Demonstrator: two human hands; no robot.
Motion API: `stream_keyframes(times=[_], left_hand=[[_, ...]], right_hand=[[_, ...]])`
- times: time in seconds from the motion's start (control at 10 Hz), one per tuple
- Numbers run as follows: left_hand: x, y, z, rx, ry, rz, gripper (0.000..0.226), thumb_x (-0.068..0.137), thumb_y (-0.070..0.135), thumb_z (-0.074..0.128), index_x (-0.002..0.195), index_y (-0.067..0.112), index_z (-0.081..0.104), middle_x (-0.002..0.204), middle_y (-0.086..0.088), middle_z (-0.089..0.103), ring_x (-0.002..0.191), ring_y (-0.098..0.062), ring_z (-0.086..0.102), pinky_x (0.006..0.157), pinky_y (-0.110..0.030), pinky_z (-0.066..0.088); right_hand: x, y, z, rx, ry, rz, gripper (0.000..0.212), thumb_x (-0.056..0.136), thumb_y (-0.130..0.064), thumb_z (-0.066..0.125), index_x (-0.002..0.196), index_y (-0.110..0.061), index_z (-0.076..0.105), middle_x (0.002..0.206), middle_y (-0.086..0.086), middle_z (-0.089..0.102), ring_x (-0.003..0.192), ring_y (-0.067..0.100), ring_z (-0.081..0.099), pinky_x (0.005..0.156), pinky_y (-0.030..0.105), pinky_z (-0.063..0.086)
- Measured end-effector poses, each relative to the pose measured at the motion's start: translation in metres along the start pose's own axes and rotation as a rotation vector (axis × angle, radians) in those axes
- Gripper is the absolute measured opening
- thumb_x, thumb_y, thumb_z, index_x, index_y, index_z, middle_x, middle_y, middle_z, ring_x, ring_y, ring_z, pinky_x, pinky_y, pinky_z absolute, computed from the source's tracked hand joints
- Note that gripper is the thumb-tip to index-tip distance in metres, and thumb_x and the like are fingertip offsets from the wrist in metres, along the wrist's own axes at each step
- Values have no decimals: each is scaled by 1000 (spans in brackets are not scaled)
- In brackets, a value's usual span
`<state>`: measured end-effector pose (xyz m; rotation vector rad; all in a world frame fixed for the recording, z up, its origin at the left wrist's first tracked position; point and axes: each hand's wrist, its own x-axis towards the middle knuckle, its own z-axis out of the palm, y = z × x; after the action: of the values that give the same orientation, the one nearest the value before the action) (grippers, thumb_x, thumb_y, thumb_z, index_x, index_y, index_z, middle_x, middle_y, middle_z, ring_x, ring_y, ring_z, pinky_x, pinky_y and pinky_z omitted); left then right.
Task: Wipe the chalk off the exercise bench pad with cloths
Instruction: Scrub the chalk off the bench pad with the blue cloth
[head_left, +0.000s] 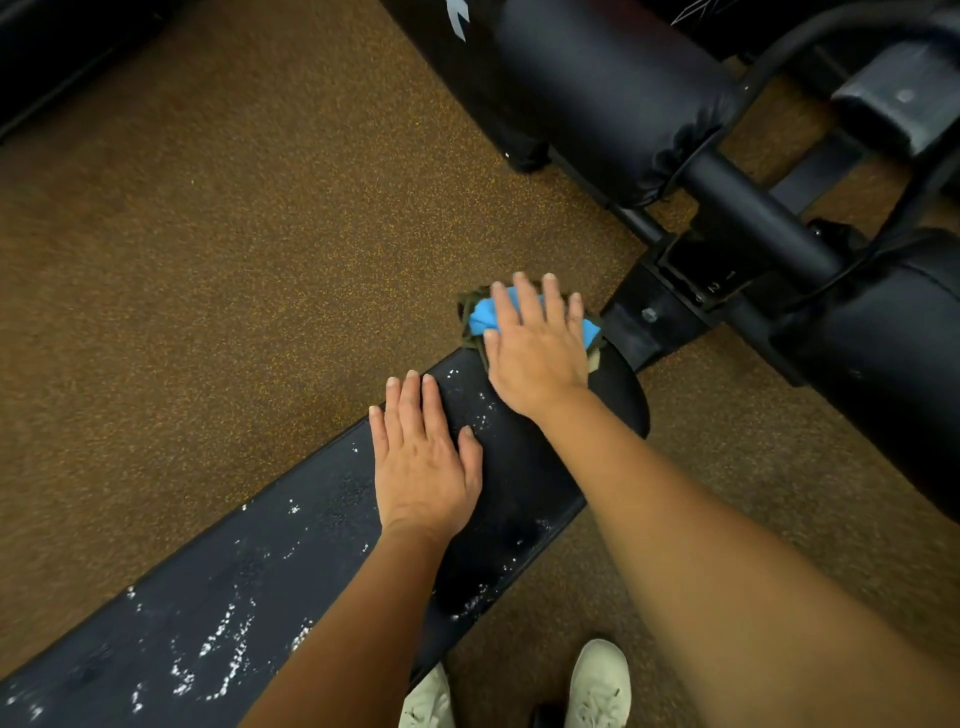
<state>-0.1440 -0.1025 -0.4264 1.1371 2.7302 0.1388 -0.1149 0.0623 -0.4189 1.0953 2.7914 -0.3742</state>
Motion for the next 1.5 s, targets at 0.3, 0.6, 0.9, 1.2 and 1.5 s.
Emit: stream_keyframes(times=[0.3,0.6,0.9,1.2,1.5], left_hand=[[0,0,0,7,3,2,68,92,42,24,147,3,22,155,-16,21,146,-29,7,118,-47,6],[0,-1,0,-8,0,14,67,92,42,25,147,2,23,155,-16,22,145,-30,9,118,-49,7],[-1,-5,0,-23,-8,36,68,93,43,23,148,3,20,156,-15,19,146,-30,6,118,-47,4],[-3,-11,-3,-12,-34,89,69,95,46,17,150,5,12,158,-14,8,146,-27,-3,118,-42,-5],[-11,-20,-5,5,-62,129,69,96,48,13,150,7,6,159,-11,-1,146,-24,-10,117,-40,-9]], right_hand=[[13,11,-8,-37,-16,32,47,97,-48,28,129,-20,47,129,6,49,116,30,42,95,48,33],[3,16,-9,27,14,262,53,98,-51,24,132,-15,41,129,14,49,118,32,44,94,48,36],[-25,28,-3,52,52,467,60,98,-53,23,137,-9,34,129,17,47,116,33,45,93,47,38],[-61,30,4,140,22,691,70,98,-55,23,148,-8,13,137,19,34,117,38,40,91,52,39],[-91,7,21,159,111,776,76,97,-52,30,150,-4,3,149,27,18,118,41,35,97,50,41]])
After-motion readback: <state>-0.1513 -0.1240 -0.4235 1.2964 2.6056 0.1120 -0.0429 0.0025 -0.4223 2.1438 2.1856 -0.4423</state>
